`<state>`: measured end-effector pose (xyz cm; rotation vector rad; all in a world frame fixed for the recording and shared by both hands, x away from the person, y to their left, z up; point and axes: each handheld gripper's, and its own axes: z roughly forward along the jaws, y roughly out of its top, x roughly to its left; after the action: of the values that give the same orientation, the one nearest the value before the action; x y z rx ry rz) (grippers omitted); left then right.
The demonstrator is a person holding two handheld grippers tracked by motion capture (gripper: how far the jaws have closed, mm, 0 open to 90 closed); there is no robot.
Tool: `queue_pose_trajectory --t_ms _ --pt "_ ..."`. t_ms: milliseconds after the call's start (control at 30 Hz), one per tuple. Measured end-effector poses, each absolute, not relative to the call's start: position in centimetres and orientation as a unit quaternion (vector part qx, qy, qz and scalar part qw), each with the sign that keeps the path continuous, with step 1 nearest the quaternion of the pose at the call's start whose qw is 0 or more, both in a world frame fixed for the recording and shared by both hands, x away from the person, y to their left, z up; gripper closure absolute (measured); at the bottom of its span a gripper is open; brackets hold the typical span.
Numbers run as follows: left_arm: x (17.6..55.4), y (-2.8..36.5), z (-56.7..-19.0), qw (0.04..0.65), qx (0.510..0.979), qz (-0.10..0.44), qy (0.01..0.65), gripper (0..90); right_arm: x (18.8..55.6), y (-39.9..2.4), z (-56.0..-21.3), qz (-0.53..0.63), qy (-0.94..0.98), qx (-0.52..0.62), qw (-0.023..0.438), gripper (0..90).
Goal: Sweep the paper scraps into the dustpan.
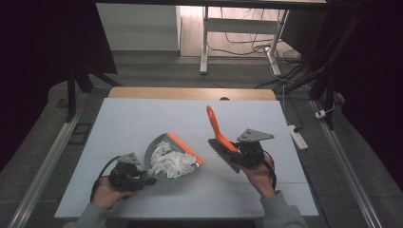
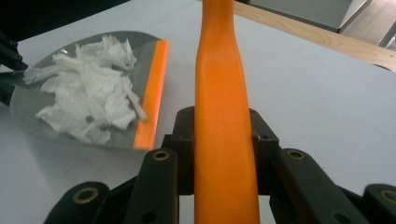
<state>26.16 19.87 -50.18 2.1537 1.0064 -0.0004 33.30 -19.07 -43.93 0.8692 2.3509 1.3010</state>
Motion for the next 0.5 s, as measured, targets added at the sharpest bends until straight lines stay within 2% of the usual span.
queue_pose_trajectory --t_ms 500 --pt "25.9 20.5 -49.7 0.387 0.815 0.015 0.43 61.5 32.6 -20.8 -44.2 0.458 0.821 0.309 0.144 70.4"
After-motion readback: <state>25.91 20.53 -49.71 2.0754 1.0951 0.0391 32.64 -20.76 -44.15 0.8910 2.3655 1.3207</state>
